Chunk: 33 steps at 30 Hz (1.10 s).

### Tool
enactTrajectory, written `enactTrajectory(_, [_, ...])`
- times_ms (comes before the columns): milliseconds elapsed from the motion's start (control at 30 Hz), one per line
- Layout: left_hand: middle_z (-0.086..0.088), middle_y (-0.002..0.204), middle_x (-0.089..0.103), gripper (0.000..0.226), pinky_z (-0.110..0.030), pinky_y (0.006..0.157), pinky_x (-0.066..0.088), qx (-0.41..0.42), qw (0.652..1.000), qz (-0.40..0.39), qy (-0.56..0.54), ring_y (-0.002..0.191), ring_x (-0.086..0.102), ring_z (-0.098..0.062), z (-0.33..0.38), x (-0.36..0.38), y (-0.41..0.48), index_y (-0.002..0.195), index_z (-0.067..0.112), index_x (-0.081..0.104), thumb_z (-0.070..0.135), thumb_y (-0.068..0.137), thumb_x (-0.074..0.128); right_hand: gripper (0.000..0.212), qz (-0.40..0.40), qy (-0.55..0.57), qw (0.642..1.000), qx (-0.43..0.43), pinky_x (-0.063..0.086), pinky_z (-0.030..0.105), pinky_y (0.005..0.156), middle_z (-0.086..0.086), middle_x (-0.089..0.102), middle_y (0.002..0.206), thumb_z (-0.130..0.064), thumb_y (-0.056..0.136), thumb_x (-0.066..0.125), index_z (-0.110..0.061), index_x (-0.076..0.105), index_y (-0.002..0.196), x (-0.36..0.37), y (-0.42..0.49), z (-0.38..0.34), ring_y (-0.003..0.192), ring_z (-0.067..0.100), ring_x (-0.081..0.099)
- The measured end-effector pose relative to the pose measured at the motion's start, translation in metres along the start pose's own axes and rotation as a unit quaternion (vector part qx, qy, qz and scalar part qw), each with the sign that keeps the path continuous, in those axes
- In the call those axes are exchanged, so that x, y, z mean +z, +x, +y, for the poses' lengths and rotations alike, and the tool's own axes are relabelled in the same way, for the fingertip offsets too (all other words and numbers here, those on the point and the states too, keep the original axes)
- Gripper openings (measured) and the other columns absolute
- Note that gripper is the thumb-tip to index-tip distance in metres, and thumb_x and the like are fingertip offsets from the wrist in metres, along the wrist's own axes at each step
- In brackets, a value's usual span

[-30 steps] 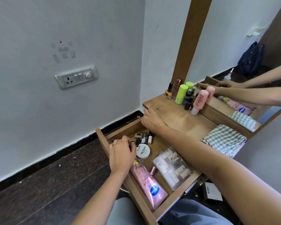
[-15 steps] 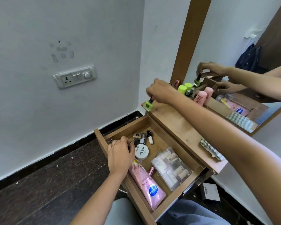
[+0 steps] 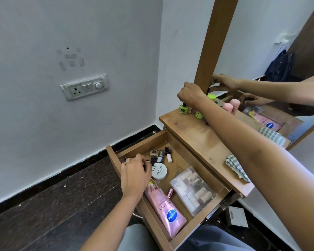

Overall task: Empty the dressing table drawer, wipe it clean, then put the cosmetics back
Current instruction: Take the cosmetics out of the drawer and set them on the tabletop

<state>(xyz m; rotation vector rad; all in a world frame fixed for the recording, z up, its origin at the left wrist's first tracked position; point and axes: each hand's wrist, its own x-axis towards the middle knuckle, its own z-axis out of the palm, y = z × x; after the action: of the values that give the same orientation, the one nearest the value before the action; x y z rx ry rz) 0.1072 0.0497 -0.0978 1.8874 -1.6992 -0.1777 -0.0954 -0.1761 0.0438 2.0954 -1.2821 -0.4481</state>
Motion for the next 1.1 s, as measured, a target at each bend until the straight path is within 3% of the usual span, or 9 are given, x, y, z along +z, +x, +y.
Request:
enactTrajectory(267, [0.006,0.084,0.069,0.015,-0.021,0.079,0.031,-0.002,1.000,0.002,-0.003,0.081,0.060,-0.008,0.000,0.001,0.000,0.095,0.019,0.067,0.030,0.091,0.058,0.025,-0.018,0.023,0.999,0.022,0.043,0.034,0.079,0.012,0.065,0.103,0.010,0.086,0.050,-0.005,0.062,0.102,-0.002,0.000,0.003,0.108,0.029,0.049])
enactTrajectory(533, [0.006,0.084,0.068,0.013,-0.026,0.083,0.038,-0.008,1.000,-0.003,-0.015,0.082,0.059,-0.009,0.001,-0.001,0.000,0.095,0.018,0.065,0.027,0.092,0.057,0.029,0.007,0.069,0.997,0.034,0.045,0.035,0.081,0.013,0.060,0.114,0.000,0.090,0.052,-0.007,0.062,0.116,-0.008,-0.007,0.000,0.112,0.029,0.048])
enactTrajectory(667, [0.003,0.087,0.067,0.009,-0.029,0.086,0.042,-0.010,1.000,0.003,-0.030,0.086,0.060,-0.012,0.000,-0.002,0.000,0.097,0.016,0.064,0.020,0.091,0.058,0.027,0.116,0.286,0.950,0.051,0.043,0.032,0.081,0.009,0.059,0.114,-0.004,0.092,0.048,-0.010,0.062,0.115,-0.034,-0.036,-0.039,0.111,0.026,0.052])
enactTrajectory(767, [0.000,0.091,0.067,0.014,-0.034,0.088,0.043,-0.001,1.000,0.013,-0.028,0.092,0.061,-0.018,0.000,-0.003,0.000,0.100,0.014,0.063,0.011,0.087,0.059,0.028,0.033,0.333,0.937,-0.097,0.042,0.023,0.086,0.002,0.062,0.113,-0.005,0.091,0.047,-0.014,0.064,0.112,-0.035,-0.066,-0.100,0.108,0.020,0.057])
enactTrajectory(833, [-0.002,0.093,0.068,0.018,-0.036,0.088,0.043,0.004,1.000,0.016,-0.021,0.095,0.061,-0.021,-0.001,-0.003,-0.001,0.102,0.012,0.063,0.008,0.086,0.057,0.034,-0.045,0.326,0.931,-0.158,0.049,0.031,0.085,0.004,0.063,0.111,-0.002,0.085,0.051,-0.016,0.064,0.113,-0.020,-0.079,-0.140,0.107,0.022,0.058])
enactTrajectory(967, [-0.002,0.097,0.067,0.019,-0.036,0.092,0.041,0.001,1.000,0.013,-0.023,0.099,0.060,-0.020,0.000,-0.004,-0.002,0.105,0.012,0.062,0.010,0.088,0.055,0.044,-0.071,0.335,0.928,-0.150,0.049,0.035,0.085,0.010,0.057,0.115,0.004,0.084,0.052,-0.012,0.058,0.124,0.008,-0.090,-0.187,0.107,0.026,0.051])
enactTrajectory(1100, [-0.002,0.096,0.067,0.018,-0.034,0.092,0.040,0.002,1.000,0.007,-0.021,0.099,0.060,-0.019,0.000,-0.004,-0.002,0.106,0.013,0.062,0.011,0.089,0.056,0.041,-0.048,0.352,0.924,-0.141,0.051,0.042,0.081,0.013,0.056,0.112,-0.005,0.085,0.060,-0.011,0.057,0.126,0.016,-0.088,-0.201,0.105,0.029,0.054])
